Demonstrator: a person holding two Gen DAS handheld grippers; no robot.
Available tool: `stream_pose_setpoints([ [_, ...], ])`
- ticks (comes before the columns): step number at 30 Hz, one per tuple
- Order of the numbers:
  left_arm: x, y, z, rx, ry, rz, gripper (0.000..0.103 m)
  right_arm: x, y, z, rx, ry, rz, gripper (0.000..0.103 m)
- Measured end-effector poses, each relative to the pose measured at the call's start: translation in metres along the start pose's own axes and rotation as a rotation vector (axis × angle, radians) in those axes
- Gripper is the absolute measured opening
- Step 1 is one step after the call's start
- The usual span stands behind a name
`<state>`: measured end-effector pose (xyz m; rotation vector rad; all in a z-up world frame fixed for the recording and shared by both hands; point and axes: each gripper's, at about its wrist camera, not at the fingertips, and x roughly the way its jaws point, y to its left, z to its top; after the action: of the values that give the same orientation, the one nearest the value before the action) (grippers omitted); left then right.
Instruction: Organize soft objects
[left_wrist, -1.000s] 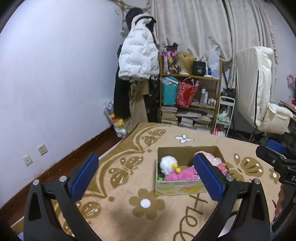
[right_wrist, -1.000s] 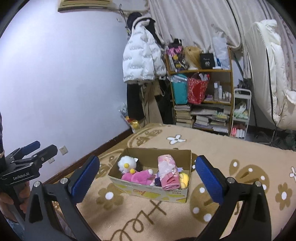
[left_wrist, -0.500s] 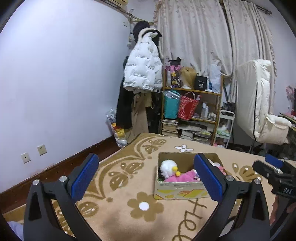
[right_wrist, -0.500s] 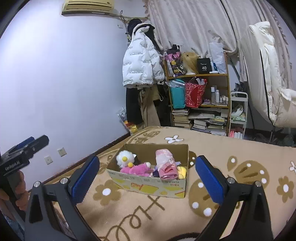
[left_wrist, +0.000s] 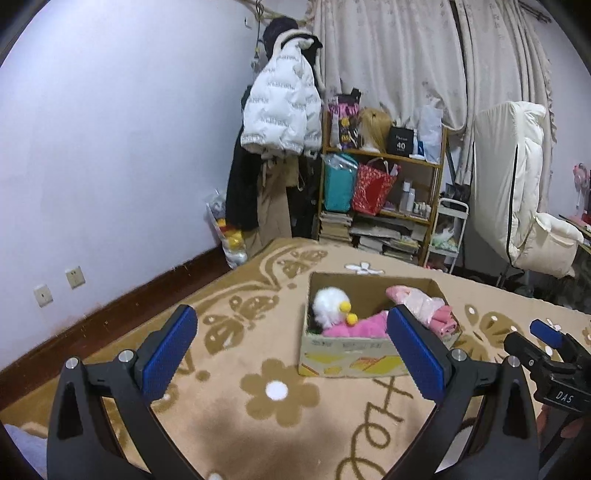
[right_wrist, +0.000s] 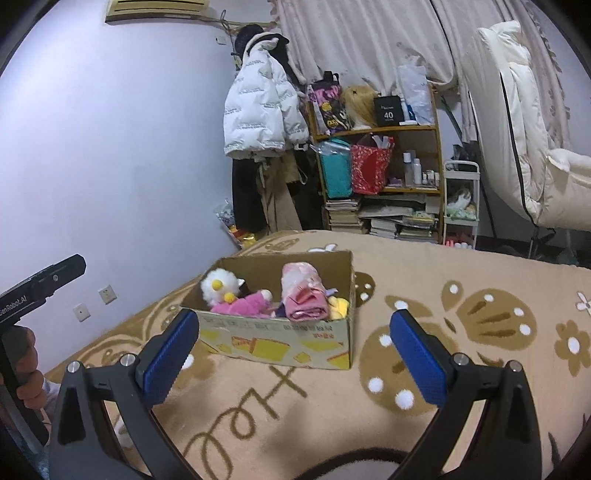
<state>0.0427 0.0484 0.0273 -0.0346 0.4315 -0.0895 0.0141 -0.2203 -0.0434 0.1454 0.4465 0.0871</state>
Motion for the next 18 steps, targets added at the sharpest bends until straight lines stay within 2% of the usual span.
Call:
stream_pose_setpoints([
  [18,0.015,-0.016,-0.011,0.052,0.049,-0.007,0.102,0.004,-0.008,-0.01,0.012,0.004,-0.038,0.103],
])
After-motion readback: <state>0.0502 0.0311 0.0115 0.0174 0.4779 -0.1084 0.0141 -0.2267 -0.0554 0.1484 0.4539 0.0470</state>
